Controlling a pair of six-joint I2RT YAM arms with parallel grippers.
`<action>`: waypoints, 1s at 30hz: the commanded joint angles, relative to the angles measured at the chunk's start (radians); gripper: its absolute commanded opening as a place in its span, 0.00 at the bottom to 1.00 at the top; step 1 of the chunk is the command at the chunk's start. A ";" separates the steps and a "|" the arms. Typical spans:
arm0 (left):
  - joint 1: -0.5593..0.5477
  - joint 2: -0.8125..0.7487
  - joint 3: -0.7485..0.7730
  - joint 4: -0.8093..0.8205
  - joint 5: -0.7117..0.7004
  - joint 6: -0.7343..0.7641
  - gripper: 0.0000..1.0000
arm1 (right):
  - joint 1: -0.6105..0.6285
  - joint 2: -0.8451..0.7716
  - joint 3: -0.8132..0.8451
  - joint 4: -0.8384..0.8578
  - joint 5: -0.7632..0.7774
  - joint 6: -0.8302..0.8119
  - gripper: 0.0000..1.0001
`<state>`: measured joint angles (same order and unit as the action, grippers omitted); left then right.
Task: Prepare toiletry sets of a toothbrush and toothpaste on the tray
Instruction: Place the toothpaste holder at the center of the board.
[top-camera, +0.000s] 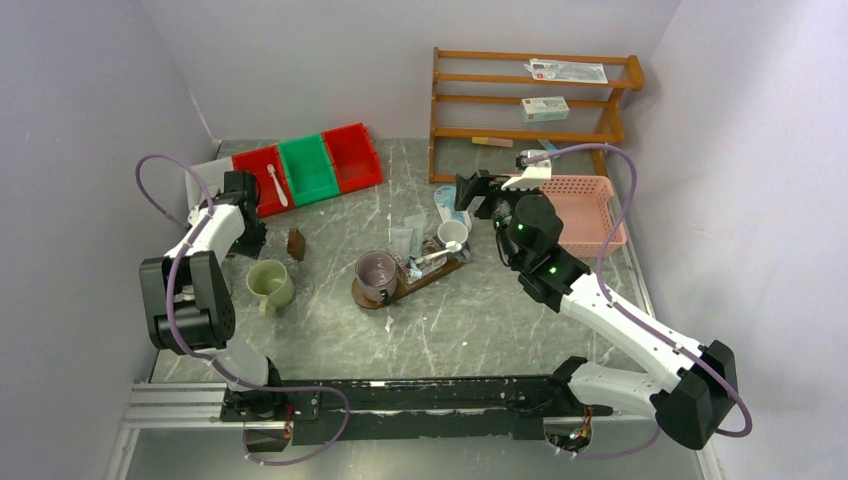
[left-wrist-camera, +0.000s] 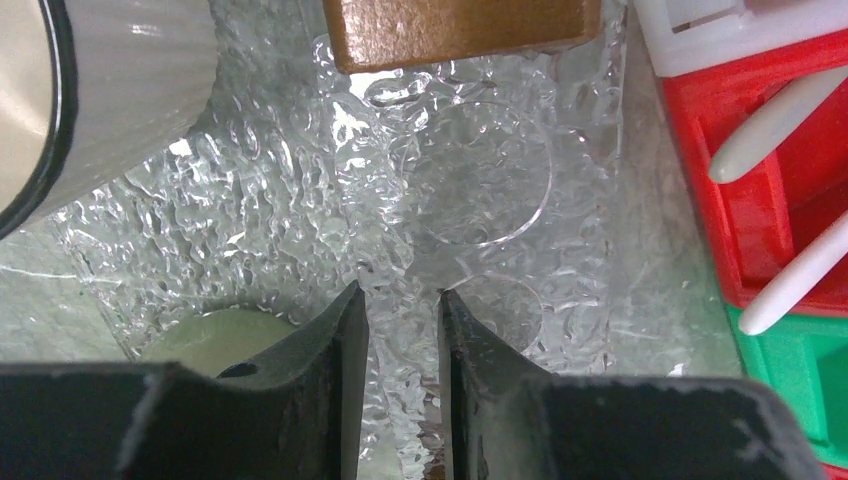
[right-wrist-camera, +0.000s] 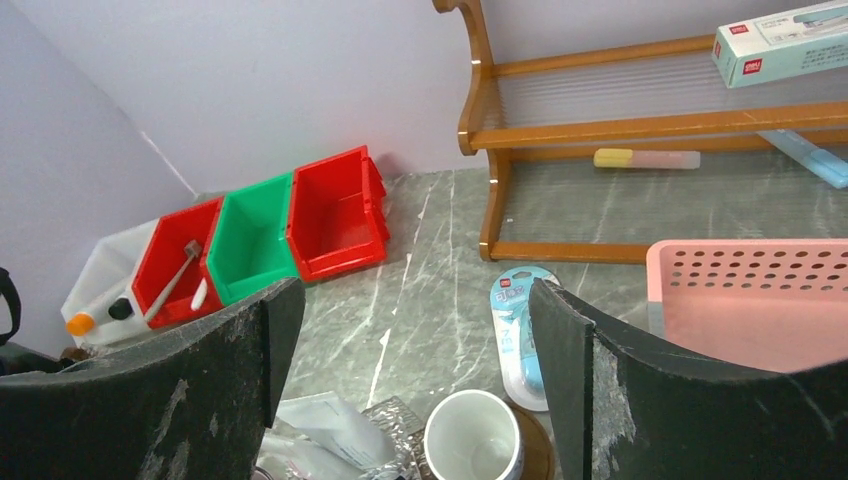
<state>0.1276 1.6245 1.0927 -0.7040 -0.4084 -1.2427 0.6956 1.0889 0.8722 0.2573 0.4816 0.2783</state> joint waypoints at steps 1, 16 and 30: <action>0.012 0.024 0.044 -0.033 -0.052 -0.033 0.05 | -0.005 -0.022 -0.021 0.028 0.031 -0.012 0.87; 0.019 0.048 0.102 -0.113 -0.027 -0.007 0.13 | -0.005 -0.029 -0.027 0.030 0.028 -0.003 0.89; 0.021 0.002 0.064 -0.107 -0.003 -0.049 0.37 | -0.005 -0.032 -0.030 0.031 0.019 0.006 0.89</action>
<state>0.1387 1.6707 1.1618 -0.7876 -0.4145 -1.2533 0.6956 1.0767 0.8558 0.2646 0.4862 0.2764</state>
